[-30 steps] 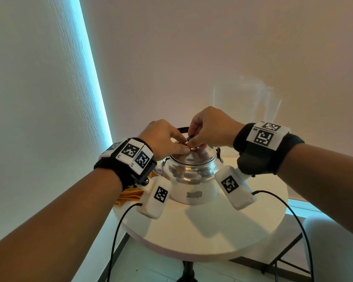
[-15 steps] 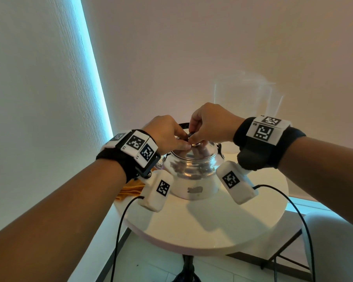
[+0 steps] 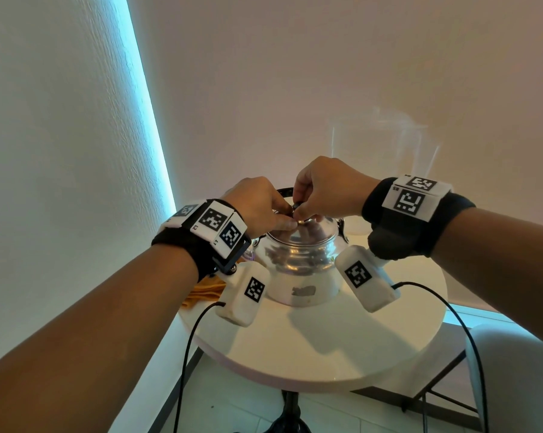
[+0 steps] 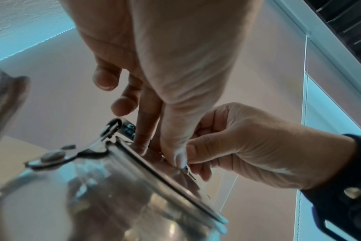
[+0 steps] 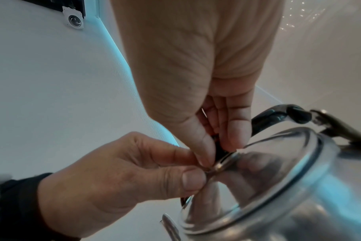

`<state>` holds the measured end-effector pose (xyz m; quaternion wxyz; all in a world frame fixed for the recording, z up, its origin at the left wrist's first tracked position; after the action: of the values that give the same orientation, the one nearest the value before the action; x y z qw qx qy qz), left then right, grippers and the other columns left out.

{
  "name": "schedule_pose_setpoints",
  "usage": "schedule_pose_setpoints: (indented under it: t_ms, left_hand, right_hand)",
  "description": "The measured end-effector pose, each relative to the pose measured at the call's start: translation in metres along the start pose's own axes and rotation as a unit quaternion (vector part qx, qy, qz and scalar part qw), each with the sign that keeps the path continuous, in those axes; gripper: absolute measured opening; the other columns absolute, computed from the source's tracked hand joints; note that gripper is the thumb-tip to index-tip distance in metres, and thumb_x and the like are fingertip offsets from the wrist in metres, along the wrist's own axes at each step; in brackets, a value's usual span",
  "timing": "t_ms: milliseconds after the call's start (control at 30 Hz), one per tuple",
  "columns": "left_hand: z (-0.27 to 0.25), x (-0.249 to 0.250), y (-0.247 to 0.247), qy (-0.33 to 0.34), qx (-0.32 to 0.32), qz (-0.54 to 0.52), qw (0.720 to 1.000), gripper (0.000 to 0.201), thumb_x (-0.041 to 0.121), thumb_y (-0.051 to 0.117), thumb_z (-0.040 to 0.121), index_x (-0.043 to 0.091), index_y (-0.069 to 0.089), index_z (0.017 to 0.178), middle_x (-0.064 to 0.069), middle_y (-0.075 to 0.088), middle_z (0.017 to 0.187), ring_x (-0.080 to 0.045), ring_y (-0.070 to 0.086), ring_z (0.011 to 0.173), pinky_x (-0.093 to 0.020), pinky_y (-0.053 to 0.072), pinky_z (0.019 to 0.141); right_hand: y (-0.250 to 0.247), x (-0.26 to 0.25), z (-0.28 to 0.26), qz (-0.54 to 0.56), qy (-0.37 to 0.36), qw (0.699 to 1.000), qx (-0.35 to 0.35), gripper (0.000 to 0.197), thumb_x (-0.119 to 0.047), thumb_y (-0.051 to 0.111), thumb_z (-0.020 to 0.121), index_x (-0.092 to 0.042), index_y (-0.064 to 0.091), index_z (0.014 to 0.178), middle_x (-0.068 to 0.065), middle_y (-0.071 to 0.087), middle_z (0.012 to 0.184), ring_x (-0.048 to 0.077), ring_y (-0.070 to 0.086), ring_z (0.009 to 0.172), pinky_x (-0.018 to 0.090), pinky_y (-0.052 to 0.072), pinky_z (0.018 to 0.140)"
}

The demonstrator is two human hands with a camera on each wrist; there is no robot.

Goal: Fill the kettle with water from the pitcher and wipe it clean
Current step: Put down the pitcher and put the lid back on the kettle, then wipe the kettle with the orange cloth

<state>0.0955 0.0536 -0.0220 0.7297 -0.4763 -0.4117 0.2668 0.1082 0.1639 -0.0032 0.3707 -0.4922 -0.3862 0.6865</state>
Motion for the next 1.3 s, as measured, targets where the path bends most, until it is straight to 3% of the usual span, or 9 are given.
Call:
schedule_pose_setpoints:
  t_ms: [433,600,700,833,933,1000,1100,1233,1300]
  left_hand:
    - [0.007,0.001,0.003,0.018,-0.025,0.025,0.999,0.027,0.042,0.072,0.080,0.029,0.077,0.103,0.005,0.070,0.090,-0.012,0.059,0.084,-0.028,0.045,0.074]
    - [0.007,-0.001,0.005,0.023,-0.022,0.025,0.999,0.029,0.043,0.071,0.081,0.030,0.075,0.107,0.004,0.072,0.105,-0.012,0.060,0.090,-0.027,0.045,0.079]
    - [-0.001,-0.014,-0.012,0.014,0.051,-0.020,0.998,0.034,0.043,0.067,0.085,0.028,0.070,0.115,0.012,0.067,0.109,-0.008,0.056,0.095,-0.026,0.040,0.085]
    - [-0.018,-0.098,-0.046,-0.129,0.187,-0.015,0.974,0.020,0.031,0.066,0.086,0.016,0.072,0.098,0.000,0.070,0.098,-0.020,0.062,0.092,-0.027,0.043,0.079]
    - [-0.031,-0.163,-0.014,-0.256,0.043,0.109,0.960,0.043,0.045,0.066,0.084,0.010,0.065,0.108,-0.008,0.067,0.111,-0.025,0.061,0.096,-0.033,0.047,0.081]
    - [-0.041,-0.190,0.016,-0.293,-0.042,0.085,0.951,0.058,0.057,0.061,0.083,0.002,0.065,0.102,-0.011,0.069,0.095,-0.025,0.067,0.083,-0.033,0.053,0.071]
    - [-0.043,-0.208,0.034,-0.312,-0.034,-0.013,0.949,0.067,0.066,0.064,0.074,-0.001,0.060,0.080,-0.012,0.067,0.069,-0.027,0.069,0.062,-0.033,0.059,0.060]
    - [-0.039,-0.200,0.026,-0.294,0.018,0.029,0.955,0.067,0.067,0.071,0.065,0.009,0.055,0.093,-0.007,0.060,0.080,-0.024,0.062,0.072,-0.031,0.049,0.062]
    - [-0.036,-0.192,0.032,-0.270,-0.036,0.066,0.960,0.065,0.068,0.068,0.067,0.008,0.060,0.089,-0.005,0.060,0.078,-0.021,0.061,0.072,-0.028,0.045,0.058]
  right_hand:
    - [0.003,0.002,0.001,0.001,-0.001,1.000,0.002,0.023,-0.020,0.082,0.072,-0.006,0.073,0.088,0.007,0.074,0.079,0.012,0.067,0.064,0.037,0.060,0.076]
    - [0.004,0.005,0.000,0.024,0.008,1.000,0.002,0.022,-0.016,0.083,0.071,-0.005,0.073,0.087,0.008,0.074,0.078,0.014,0.068,0.064,0.036,0.060,0.076]
    - [0.003,0.006,0.000,0.043,0.015,0.999,0.005,0.020,-0.013,0.083,0.072,-0.002,0.073,0.087,0.011,0.075,0.078,0.018,0.071,0.064,0.031,0.061,0.069]
    - [0.004,0.006,0.001,0.024,0.003,1.000,0.016,0.020,-0.017,0.083,0.071,-0.005,0.073,0.084,0.008,0.073,0.076,0.013,0.063,0.058,0.022,0.054,0.057]
    - [0.003,0.005,-0.001,-0.008,-0.011,0.999,0.032,0.022,-0.024,0.082,0.072,-0.011,0.074,0.087,0.000,0.071,0.080,0.010,0.061,0.071,0.022,0.051,0.065]
    - [0.003,0.007,-0.006,-0.017,-0.020,0.999,0.040,0.028,-0.029,0.081,0.073,-0.013,0.073,0.094,-0.003,0.070,0.087,0.004,0.057,0.073,0.016,0.044,0.063]
    - [-0.003,0.015,-0.016,0.001,-0.020,0.998,0.066,0.038,-0.036,0.079,0.073,-0.018,0.070,0.105,-0.005,0.068,0.095,0.000,0.056,0.074,0.012,0.040,0.063]
    - [-0.013,0.037,-0.028,0.016,0.011,0.994,0.110,0.032,-0.034,0.077,0.076,-0.014,0.071,0.101,-0.003,0.069,0.094,-0.001,0.054,0.070,0.012,0.037,0.061]
    - [-0.015,0.048,-0.033,0.021,0.034,0.992,0.116,0.032,-0.033,0.076,0.078,-0.013,0.071,0.102,-0.002,0.069,0.096,-0.001,0.054,0.072,0.014,0.037,0.062]
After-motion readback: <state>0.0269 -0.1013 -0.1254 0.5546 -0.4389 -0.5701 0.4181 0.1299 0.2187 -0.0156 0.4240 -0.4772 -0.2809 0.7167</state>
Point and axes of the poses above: each hand's wrist, its own z-axis towards the middle knuckle, its own y-axis out of the palm, x = y × z, the point moved 7 cm from there along z, towards the middle knuckle
